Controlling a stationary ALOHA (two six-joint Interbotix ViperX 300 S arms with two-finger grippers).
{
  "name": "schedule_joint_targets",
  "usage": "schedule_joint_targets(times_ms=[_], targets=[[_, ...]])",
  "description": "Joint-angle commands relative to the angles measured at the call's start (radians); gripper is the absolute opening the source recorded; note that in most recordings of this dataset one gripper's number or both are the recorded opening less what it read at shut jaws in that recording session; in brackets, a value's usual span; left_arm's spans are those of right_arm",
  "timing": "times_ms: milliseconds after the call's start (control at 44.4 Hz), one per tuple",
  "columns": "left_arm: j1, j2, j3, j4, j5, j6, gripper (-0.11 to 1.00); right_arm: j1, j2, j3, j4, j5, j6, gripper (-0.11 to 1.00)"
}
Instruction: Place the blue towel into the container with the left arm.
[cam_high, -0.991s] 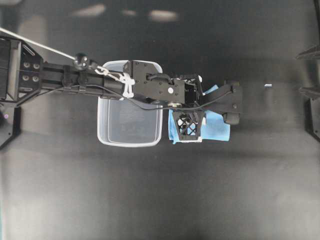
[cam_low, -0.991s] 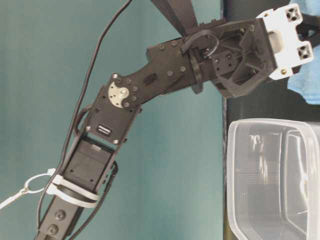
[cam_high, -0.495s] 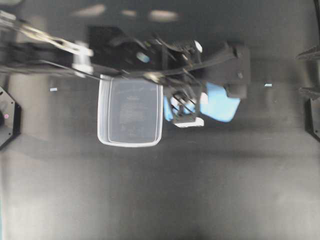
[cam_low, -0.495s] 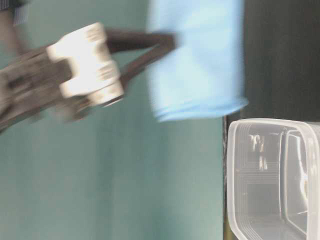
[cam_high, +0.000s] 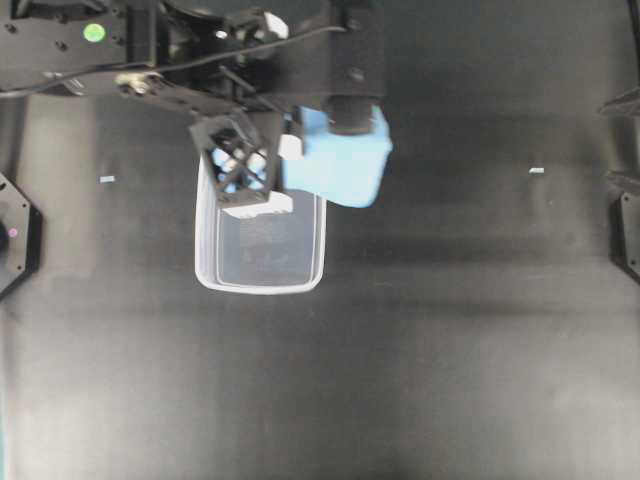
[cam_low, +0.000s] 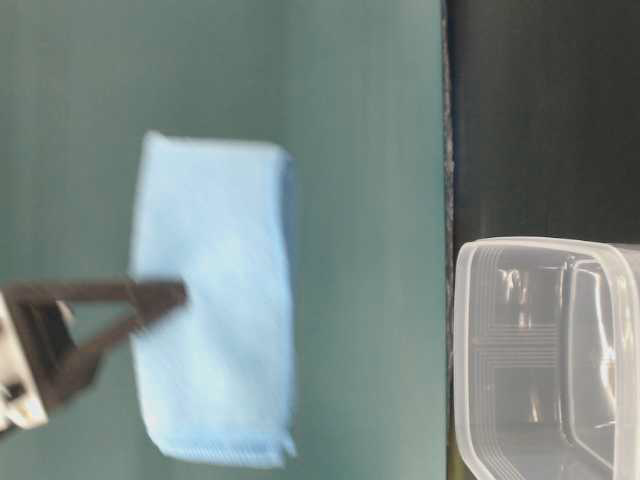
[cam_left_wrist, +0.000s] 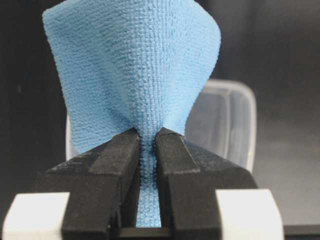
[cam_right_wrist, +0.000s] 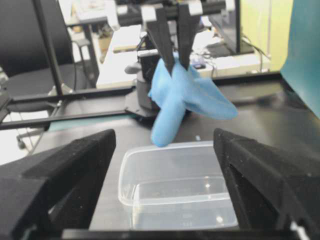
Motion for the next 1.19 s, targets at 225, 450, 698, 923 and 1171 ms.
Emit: schedule_joint_targets(times_ms=[225,450,698,923,1171], targets=[[0.005,-0.104,0.186,0.003,-0.127,0.0,0.06,-0.002,0.008,-0.006,0.002,-0.015,0.017,0.77],[0.008,-0.118,0.293,0.003,-0.186,-0.011,0.06,-0.002,0.009,-0.005,0.003,-0.015,0.02,0.77],[0.008,-0.124,0.368,0.003,-0.314,-0.014,0.06,-0.002,0.009,-0.005,0.002,-0.015,0.02,0.76],[0.008,-0.124,0.408,0.003,-0.339,-0.015,0.5,-0.002,0.009,-0.003,0.002,-0.015,0.02,0.76],[0.008,-0.138,0.356,0.003,-0.341,-0.02,0.91,-0.002,0.009,-0.003,0.003,-0.011,0.02,0.76]])
